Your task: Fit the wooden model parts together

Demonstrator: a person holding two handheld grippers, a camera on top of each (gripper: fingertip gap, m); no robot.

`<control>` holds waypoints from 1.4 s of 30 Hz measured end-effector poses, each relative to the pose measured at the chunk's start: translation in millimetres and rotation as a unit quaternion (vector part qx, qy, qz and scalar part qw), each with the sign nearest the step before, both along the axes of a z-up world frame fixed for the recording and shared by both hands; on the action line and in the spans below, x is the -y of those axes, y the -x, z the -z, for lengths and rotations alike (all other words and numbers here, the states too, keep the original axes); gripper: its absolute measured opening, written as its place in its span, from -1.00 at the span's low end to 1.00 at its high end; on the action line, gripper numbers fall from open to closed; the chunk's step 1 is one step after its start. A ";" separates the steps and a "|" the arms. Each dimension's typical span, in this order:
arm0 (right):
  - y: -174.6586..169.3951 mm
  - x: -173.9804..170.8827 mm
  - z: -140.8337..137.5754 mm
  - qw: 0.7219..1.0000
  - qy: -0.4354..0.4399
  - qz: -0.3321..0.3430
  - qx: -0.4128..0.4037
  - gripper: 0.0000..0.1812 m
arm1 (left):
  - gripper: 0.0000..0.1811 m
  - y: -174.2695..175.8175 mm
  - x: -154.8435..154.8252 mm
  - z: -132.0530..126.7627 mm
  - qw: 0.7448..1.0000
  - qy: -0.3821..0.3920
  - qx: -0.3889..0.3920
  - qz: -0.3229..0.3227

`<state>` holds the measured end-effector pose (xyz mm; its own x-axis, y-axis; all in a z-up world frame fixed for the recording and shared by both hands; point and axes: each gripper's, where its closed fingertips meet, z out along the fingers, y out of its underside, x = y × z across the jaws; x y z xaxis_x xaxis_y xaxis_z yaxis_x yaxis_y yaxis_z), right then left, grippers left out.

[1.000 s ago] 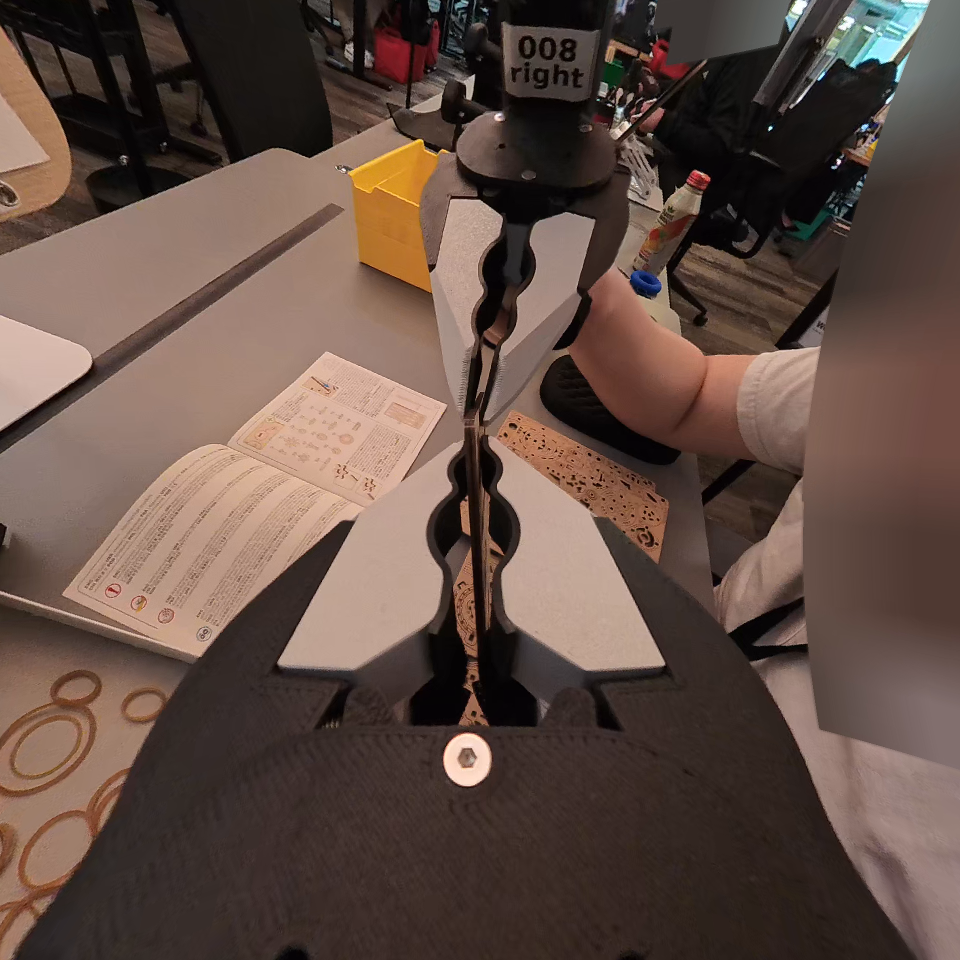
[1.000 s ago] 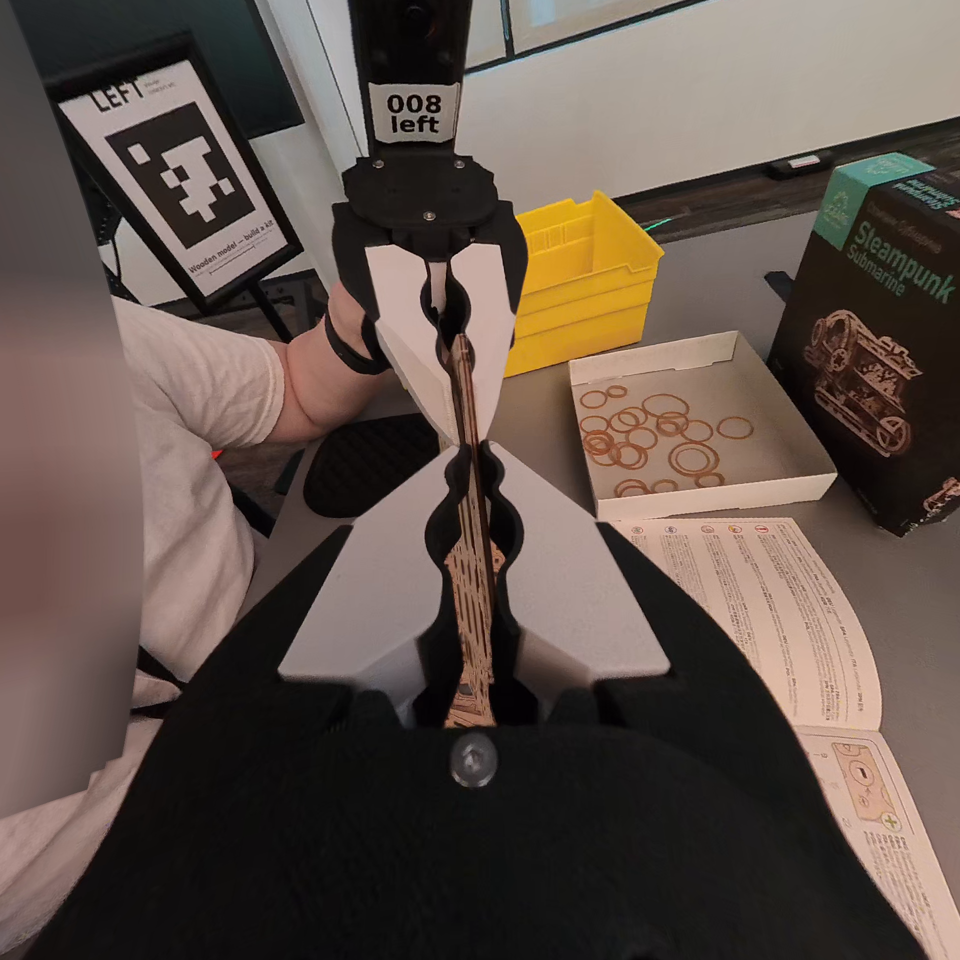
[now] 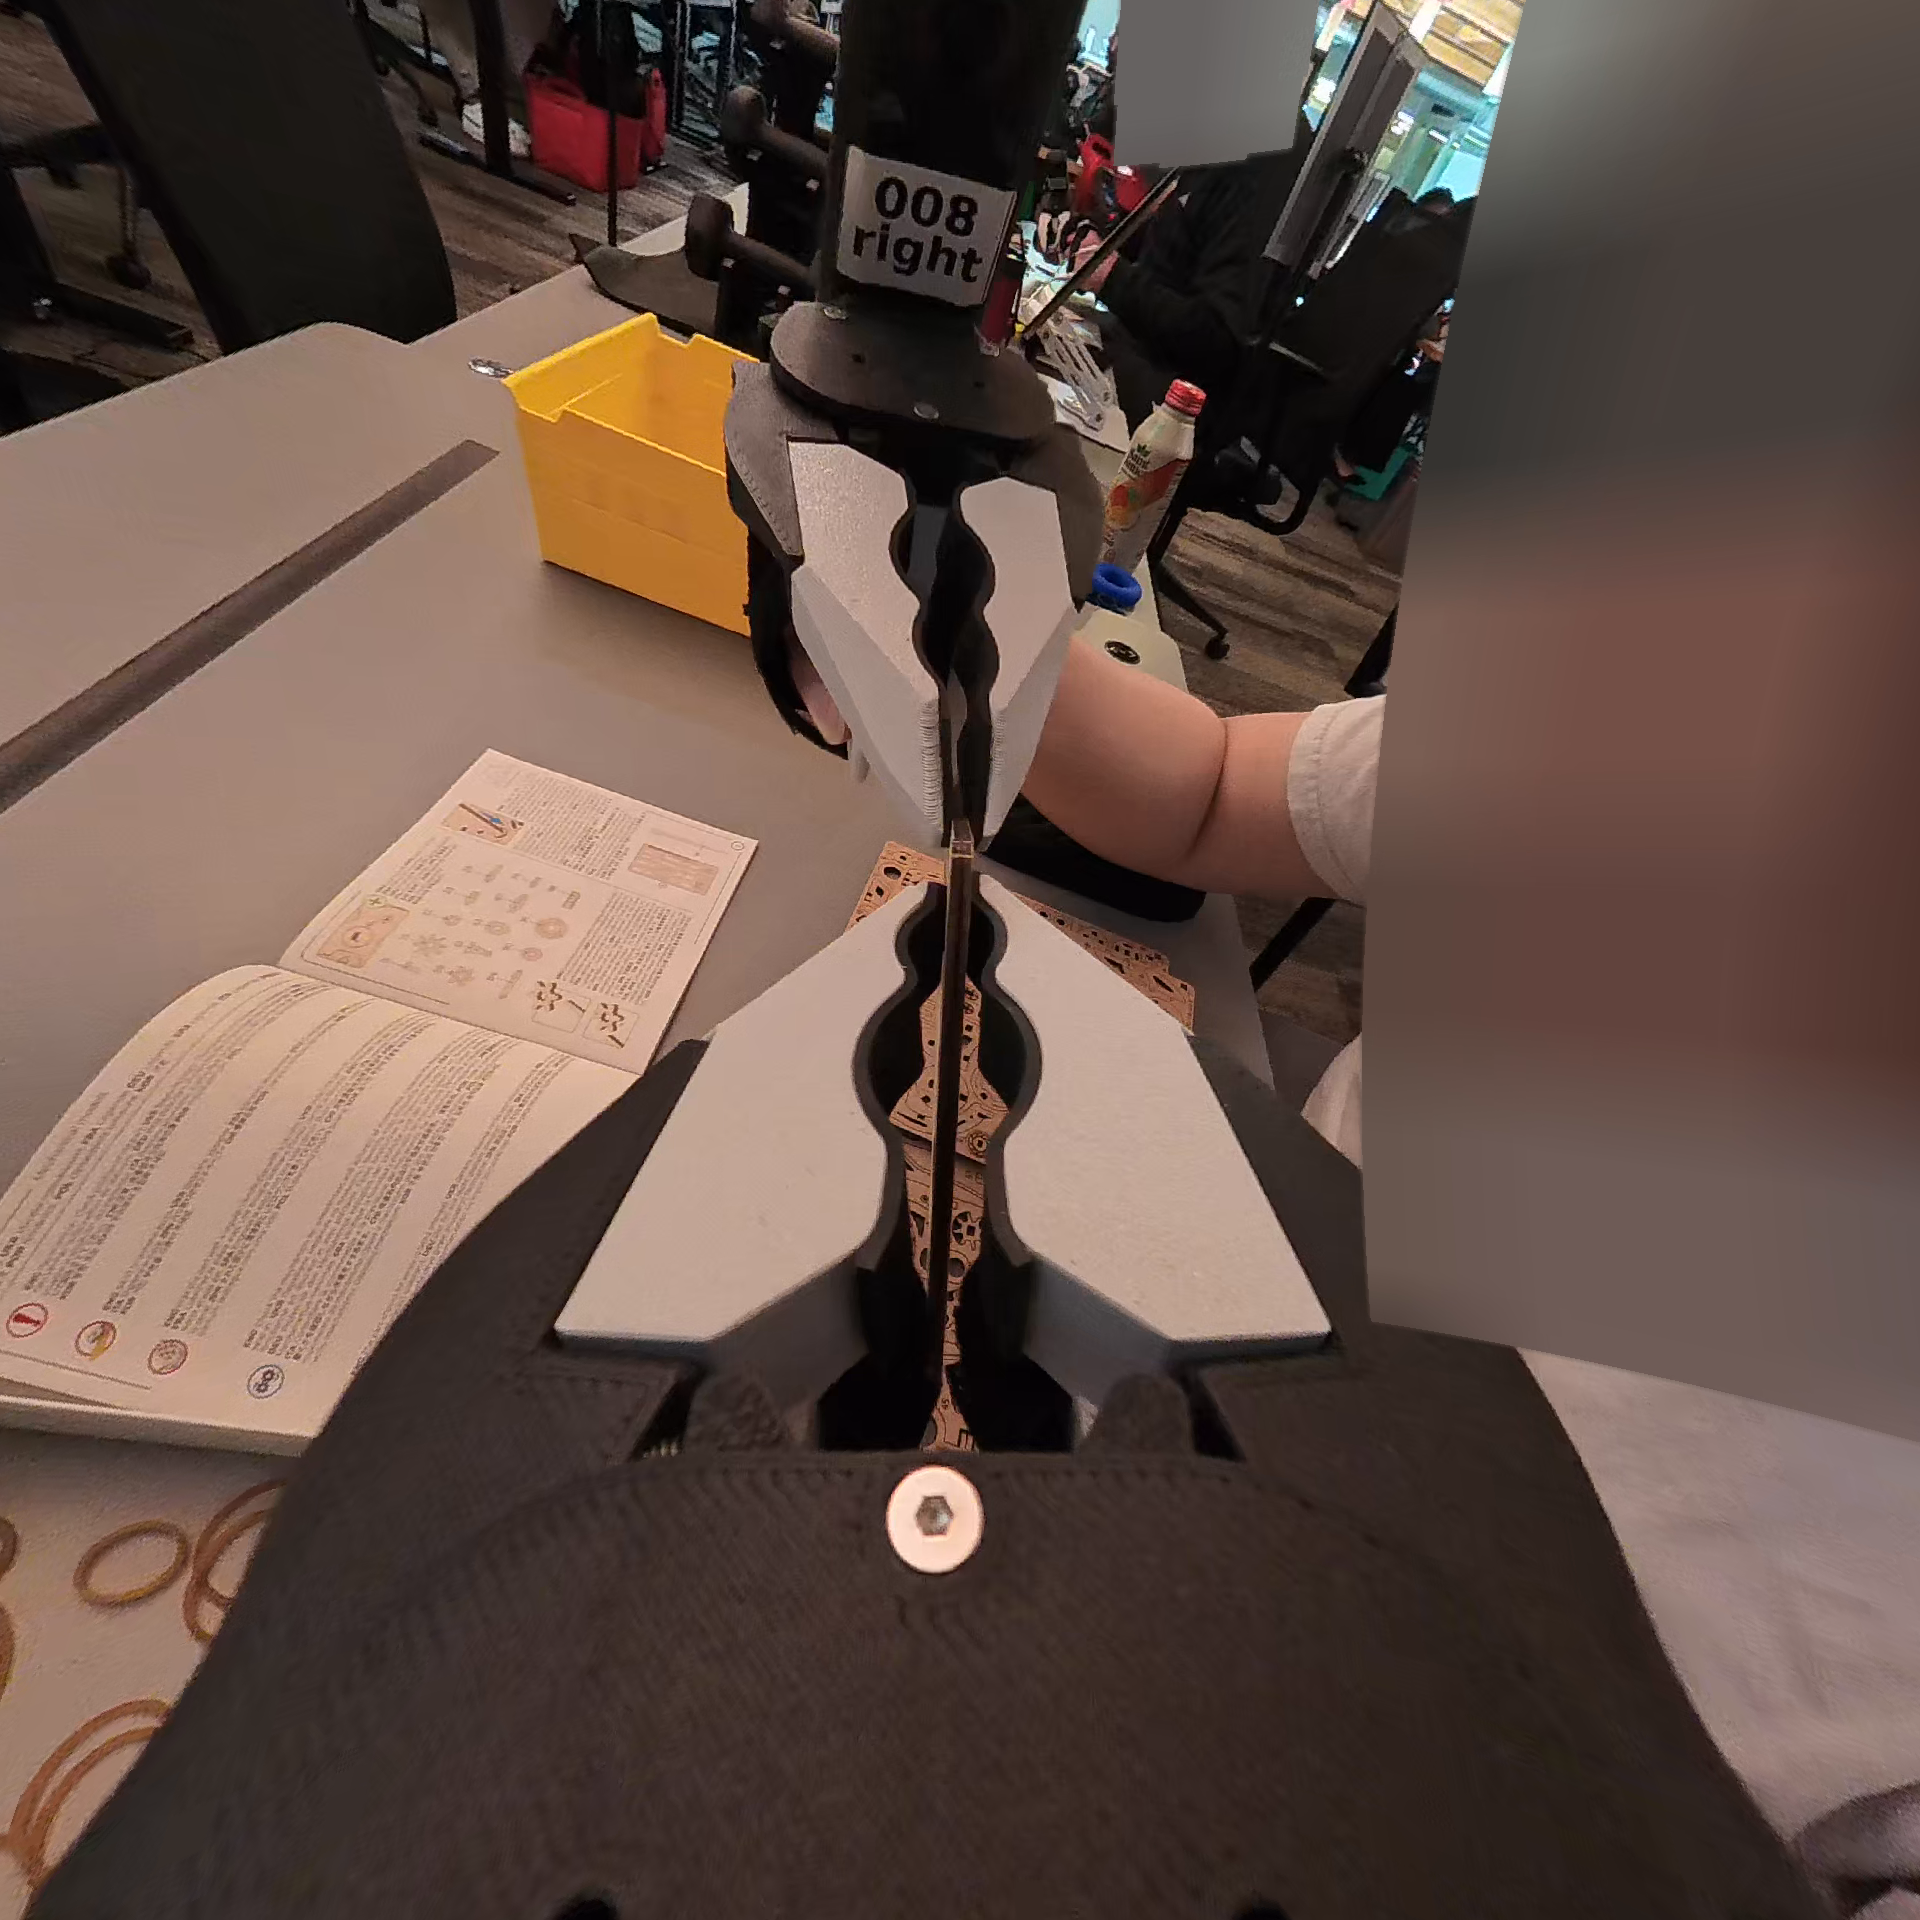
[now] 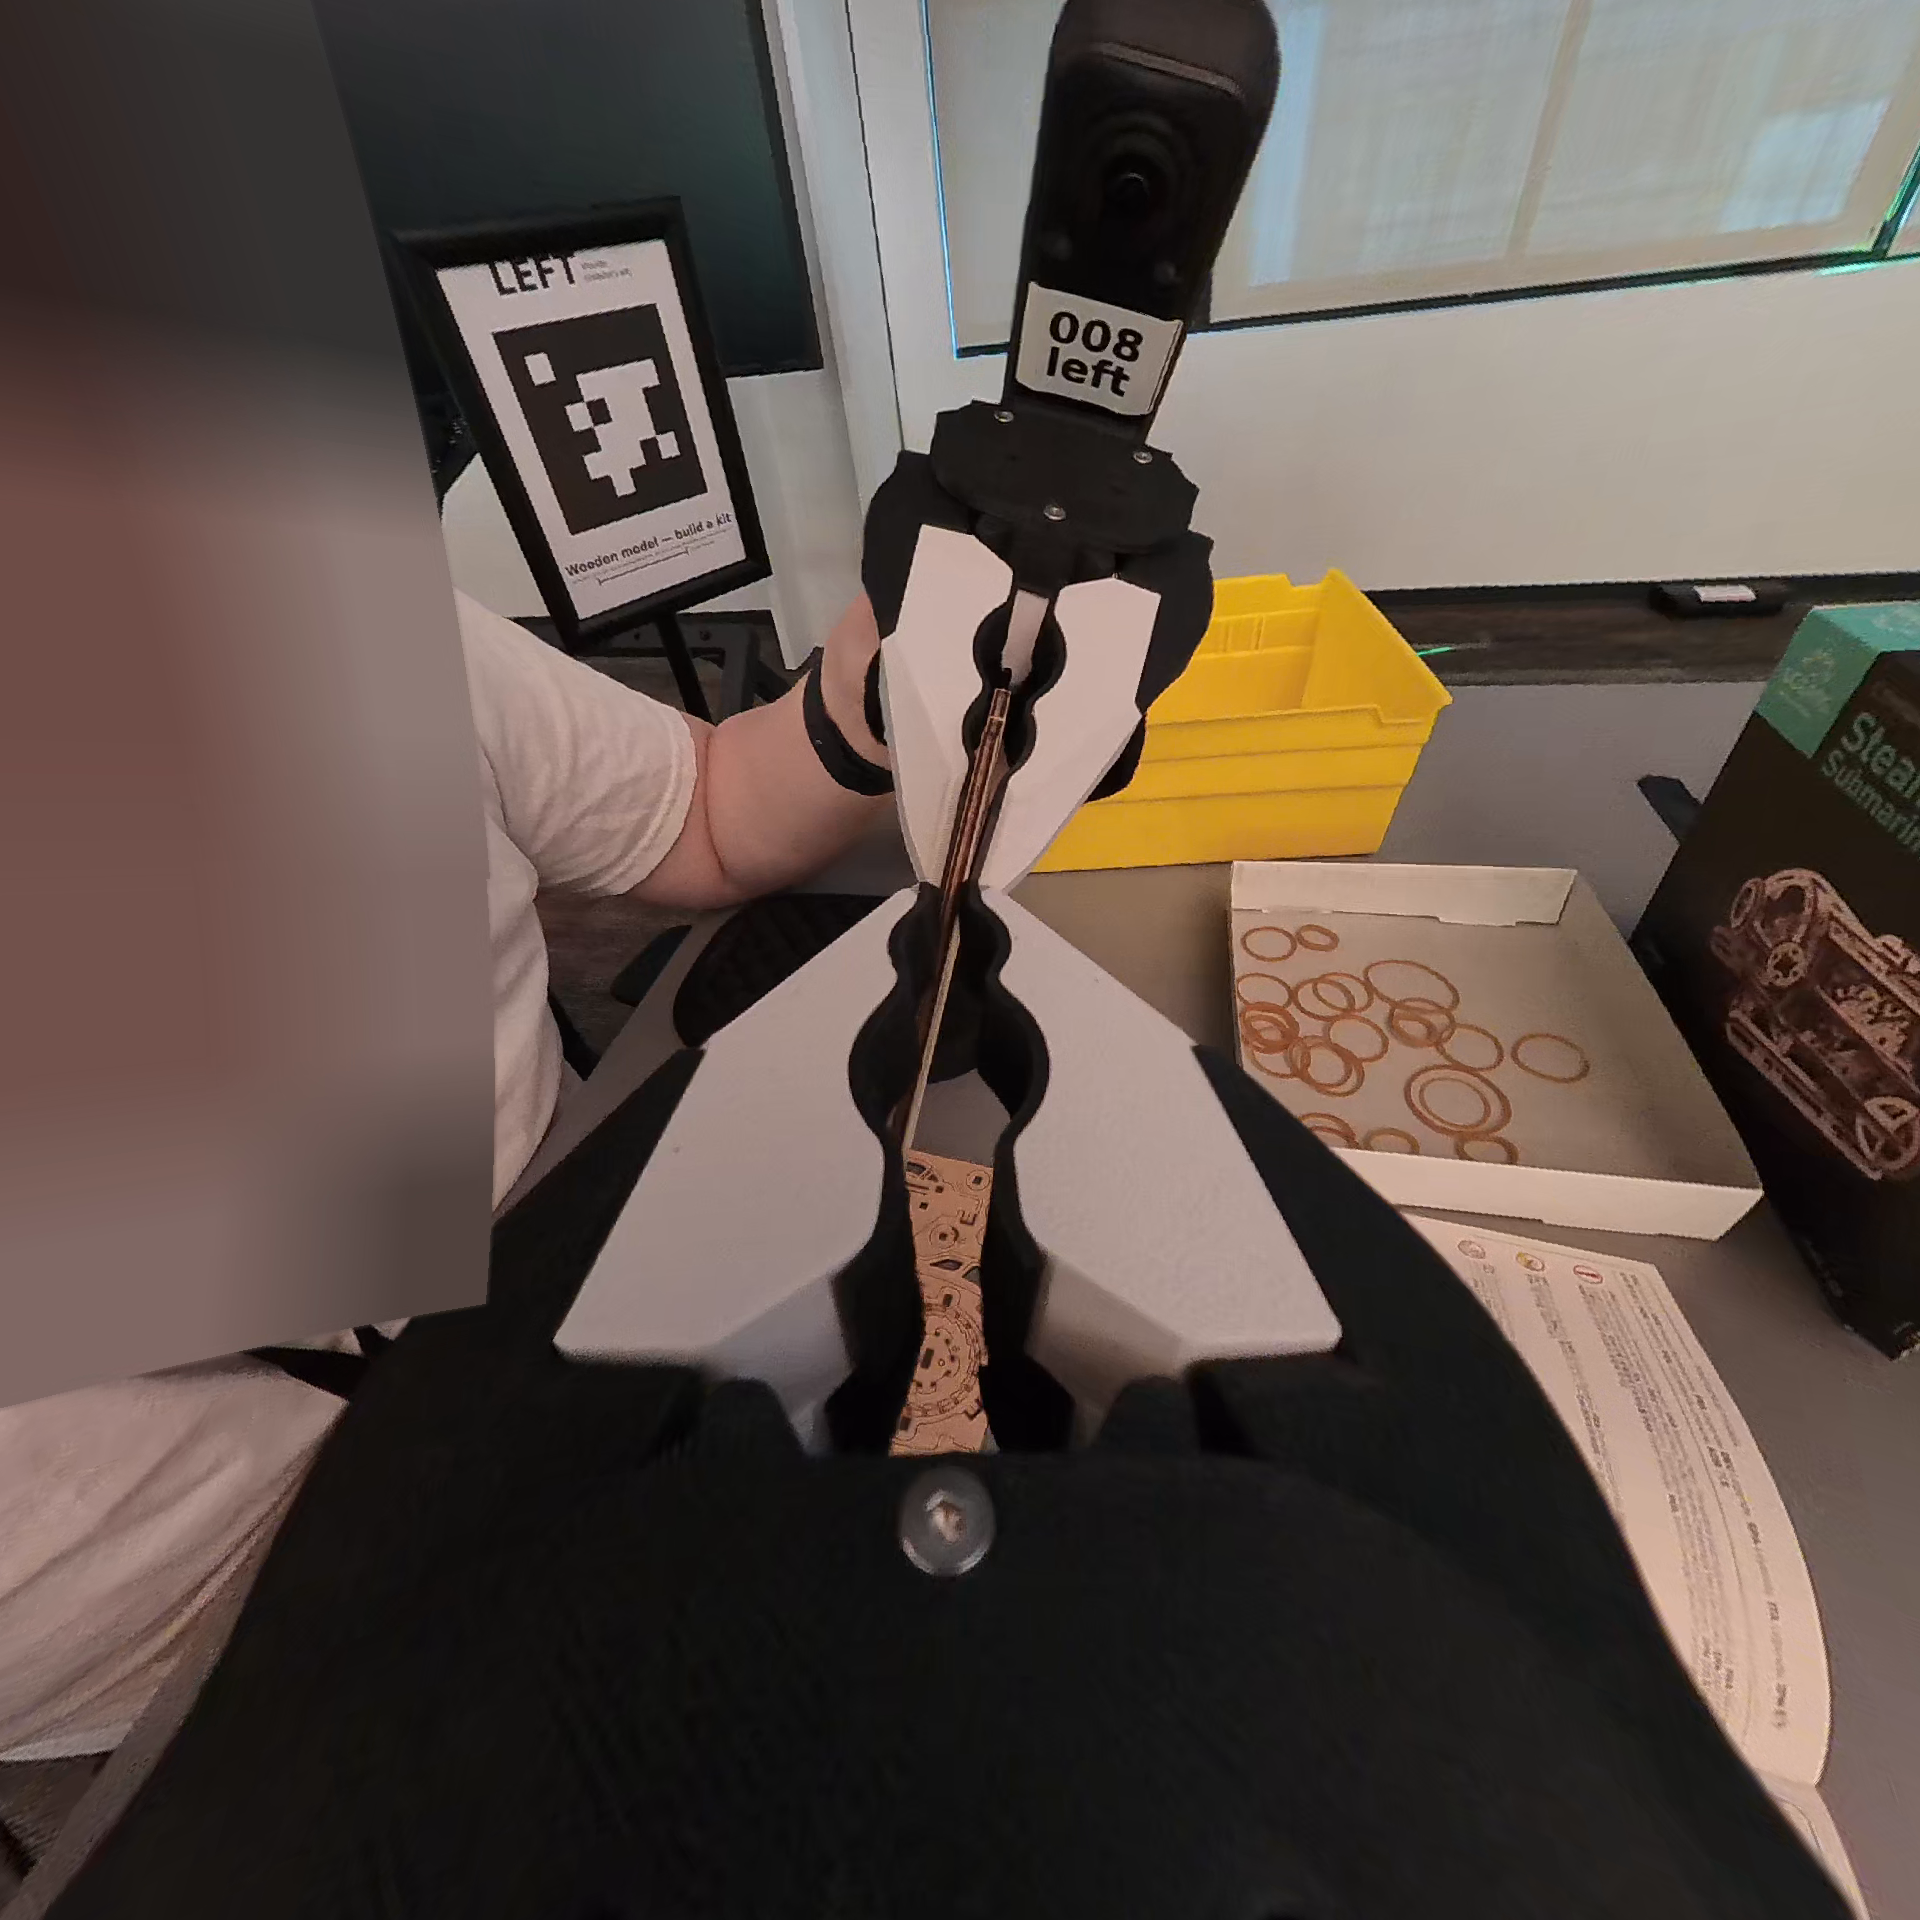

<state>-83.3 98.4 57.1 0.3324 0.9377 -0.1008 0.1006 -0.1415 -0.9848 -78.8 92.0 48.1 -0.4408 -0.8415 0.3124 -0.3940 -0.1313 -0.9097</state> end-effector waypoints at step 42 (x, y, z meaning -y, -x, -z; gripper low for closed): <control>-3.9 -20.4 11.3 0.997 0.035 0.060 0.015 -0.98 | -0.99 -10.2 -16.4 17.5 0.994 -0.084 -0.014 -0.063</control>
<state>-79.4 118.8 45.8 0.4463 0.8816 -0.1537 0.1074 -0.2233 -0.9688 -68.6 108.4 30.6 -0.3215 -0.9310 0.1727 -0.4096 -0.0277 -0.9118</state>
